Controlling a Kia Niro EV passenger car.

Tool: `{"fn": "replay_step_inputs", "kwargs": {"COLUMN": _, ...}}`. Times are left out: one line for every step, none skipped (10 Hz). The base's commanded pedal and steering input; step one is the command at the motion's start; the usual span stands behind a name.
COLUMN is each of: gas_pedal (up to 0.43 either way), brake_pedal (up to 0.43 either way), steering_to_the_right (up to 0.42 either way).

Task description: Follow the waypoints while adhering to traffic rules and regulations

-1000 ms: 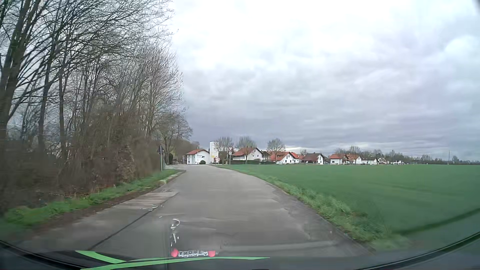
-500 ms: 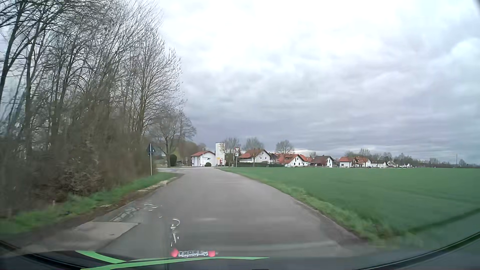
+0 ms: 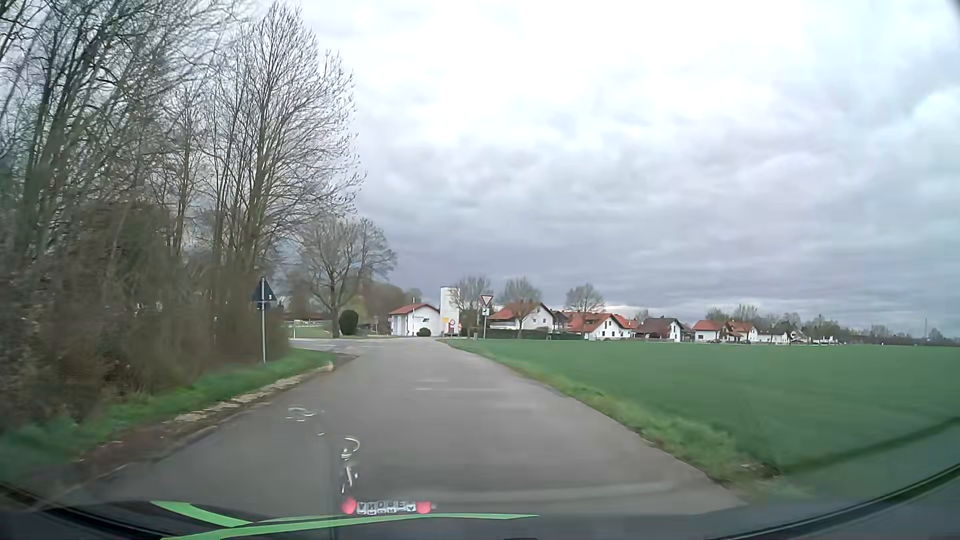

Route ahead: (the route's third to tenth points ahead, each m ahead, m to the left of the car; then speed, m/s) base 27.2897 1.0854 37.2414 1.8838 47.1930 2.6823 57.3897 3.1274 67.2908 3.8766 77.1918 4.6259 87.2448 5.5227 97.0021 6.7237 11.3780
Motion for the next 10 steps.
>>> {"fn": "replay_step_inputs", "kwargs": {"gas_pedal": 0.0, "brake_pedal": 0.0, "steering_to_the_right": -0.018}}
{"fn": "replay_step_inputs", "kwargs": {"gas_pedal": 0.0, "brake_pedal": 0.0, "steering_to_the_right": -0.018}}
{"fn": "replay_step_inputs", "kwargs": {"gas_pedal": 0.0, "brake_pedal": 0.012, "steering_to_the_right": -0.019}}
{"fn": "replay_step_inputs", "kwargs": {"gas_pedal": 0.0, "brake_pedal": 0.03, "steering_to_the_right": -0.019}}
{"fn": "replay_step_inputs", "kwargs": {"gas_pedal": 0.0, "brake_pedal": 0.049, "steering_to_the_right": -0.019}}
{"fn": "replay_step_inputs", "kwargs": {"gas_pedal": 0.0, "brake_pedal": 0.073, "steering_to_the_right": -0.019}}
{"fn": "replay_step_inputs", "kwargs": {"gas_pedal": 0.0, "brake_pedal": 0.091, "steering_to_the_right": -0.019}}
{"fn": "replay_step_inputs", "kwargs": {"gas_pedal": 0.0, "brake_pedal": 0.104, "steering_to_the_right": -0.019}}
{"fn": "replay_step_inputs", "kwargs": {"gas_pedal": 0.0, "brake_pedal": 0.11, "steering_to_the_right": -0.019}}
{"fn": "replay_step_inputs", "kwargs": {"gas_pedal": 0.0, "brake_pedal": 0.104, "steering_to_the_right": -0.019}}
